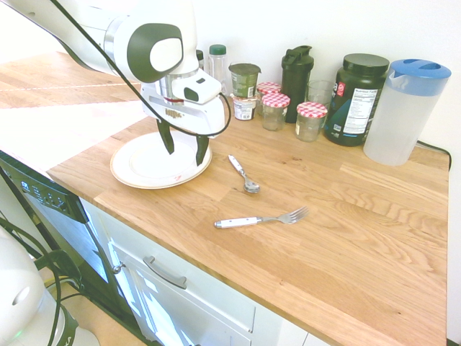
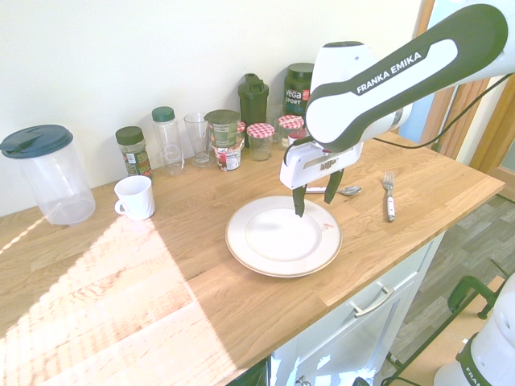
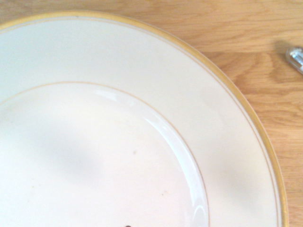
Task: Put the fork into the plate
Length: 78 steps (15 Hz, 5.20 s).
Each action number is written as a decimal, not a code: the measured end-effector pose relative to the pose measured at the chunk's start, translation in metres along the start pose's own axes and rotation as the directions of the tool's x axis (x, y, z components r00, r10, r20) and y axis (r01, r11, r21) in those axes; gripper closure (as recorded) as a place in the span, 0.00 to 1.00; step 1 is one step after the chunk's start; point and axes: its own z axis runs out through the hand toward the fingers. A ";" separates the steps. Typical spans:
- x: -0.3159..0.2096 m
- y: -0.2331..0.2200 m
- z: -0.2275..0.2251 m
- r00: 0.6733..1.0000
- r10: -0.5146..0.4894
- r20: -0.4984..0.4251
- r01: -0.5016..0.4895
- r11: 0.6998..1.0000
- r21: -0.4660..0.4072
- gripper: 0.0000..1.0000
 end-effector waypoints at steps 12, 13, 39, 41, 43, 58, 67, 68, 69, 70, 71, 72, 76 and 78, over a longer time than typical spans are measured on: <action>-0.017 0.088 -0.064 0.974 0.223 -0.045 -0.219 0.972 0.084 0.00; -0.009 0.099 -0.068 0.968 0.247 -0.035 -0.243 0.965 0.098 0.00; 0.087 0.212 0.034 0.908 0.414 0.066 -0.416 0.909 0.030 1.00; 0.086 0.211 0.034 0.910 0.410 0.064 -0.412 0.911 0.017 1.00; 0.085 0.210 0.035 0.913 0.402 0.063 -0.404 0.915 0.007 1.00; 0.080 0.196 0.037 0.919 0.387 0.075 -0.389 0.921 0.017 1.00; 0.092 0.207 0.001 0.916 0.400 0.017 -0.398 0.905 0.148 1.00; 0.088 0.200 -0.011 0.923 0.384 -0.007 -0.378 0.912 0.158 1.00; 0.081 0.188 -0.025 0.928 0.370 -0.033 -0.361 0.919 0.161 1.00; 0.070 0.169 -0.038 0.935 0.348 -0.065 -0.335 0.930 0.151 1.00; 0.054 0.146 -0.049 0.942 0.322 -0.093 -0.308 0.942 0.133 1.00; 0.033 0.119 -0.059 0.948 0.296 -0.118 -0.284 0.952 0.112 1.00; -0.100 0.018 -0.065 0.966 0.192 -0.172 -0.192 0.981 0.015 1.00; -0.146 -0.004 -0.057 0.971 0.155 -0.180 -0.159 0.987 -0.007 1.00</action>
